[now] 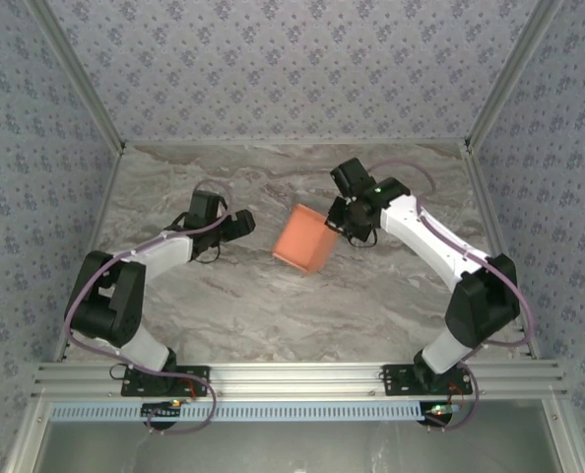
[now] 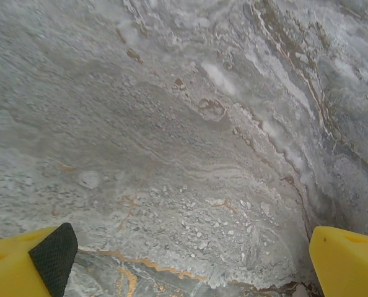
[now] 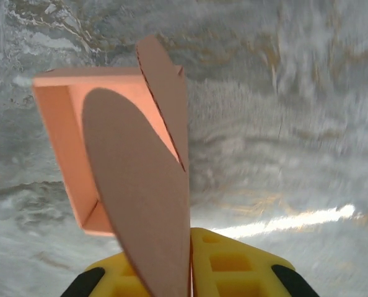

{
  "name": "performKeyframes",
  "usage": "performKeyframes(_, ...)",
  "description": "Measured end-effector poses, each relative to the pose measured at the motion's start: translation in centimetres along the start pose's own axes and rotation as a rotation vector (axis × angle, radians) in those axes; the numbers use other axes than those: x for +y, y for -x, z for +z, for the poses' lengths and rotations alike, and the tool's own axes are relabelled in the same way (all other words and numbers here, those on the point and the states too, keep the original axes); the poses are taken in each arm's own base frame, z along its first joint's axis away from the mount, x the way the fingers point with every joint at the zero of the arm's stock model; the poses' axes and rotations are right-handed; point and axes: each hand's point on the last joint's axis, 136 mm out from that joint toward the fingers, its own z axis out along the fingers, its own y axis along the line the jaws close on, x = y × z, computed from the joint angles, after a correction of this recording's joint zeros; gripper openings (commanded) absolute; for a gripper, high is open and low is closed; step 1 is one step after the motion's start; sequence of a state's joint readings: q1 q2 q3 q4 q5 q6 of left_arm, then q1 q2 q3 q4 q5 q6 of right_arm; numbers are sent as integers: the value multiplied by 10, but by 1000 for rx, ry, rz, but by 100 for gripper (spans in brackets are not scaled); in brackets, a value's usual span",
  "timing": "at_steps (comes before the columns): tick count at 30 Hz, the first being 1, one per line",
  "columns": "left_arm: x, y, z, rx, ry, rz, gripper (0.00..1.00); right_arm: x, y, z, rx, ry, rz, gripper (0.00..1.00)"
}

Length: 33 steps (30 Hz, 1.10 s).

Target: Fold the paper box

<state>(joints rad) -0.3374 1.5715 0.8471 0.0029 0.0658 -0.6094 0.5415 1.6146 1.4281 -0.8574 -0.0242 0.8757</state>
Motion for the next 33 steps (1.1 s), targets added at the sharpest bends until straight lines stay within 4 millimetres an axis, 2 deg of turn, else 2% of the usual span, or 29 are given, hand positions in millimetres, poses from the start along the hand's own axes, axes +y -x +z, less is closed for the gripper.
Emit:
performKeyframes(4,2,4,-4,-13,9,7,99,18,12,2,5,30,-354,18)
performKeyframes(8,6,2,-7,-9,30,15,99,35,21,-11,-14,57,-700,17)
performKeyframes(12,9,5,-11,-17,46,13,99,37,19,-16,-14,40,-1000,15)
performKeyframes(16,18,2,-13,-3,81,-7,99,36,12,-11,-12,-6,-1234,20)
performKeyframes(19,16,5,-12,-16,60,-13,99,42,15,-12,-33,-22,-1265,29)
performKeyframes(22,16,3,-10,-25,40,-13,99,49,19,-18,-75,2,-1200,56)
performKeyframes(28,18,0,-9,-23,42,-6,99,53,6,-49,-121,85,-1107,60)
performKeyframes(30,18,0,-9,-22,42,-1,99,53,-1,-51,-113,101,-1088,60)
performKeyframes(33,18,0,-9,-23,42,-1,99,52,-11,-39,-72,105,-1075,57)
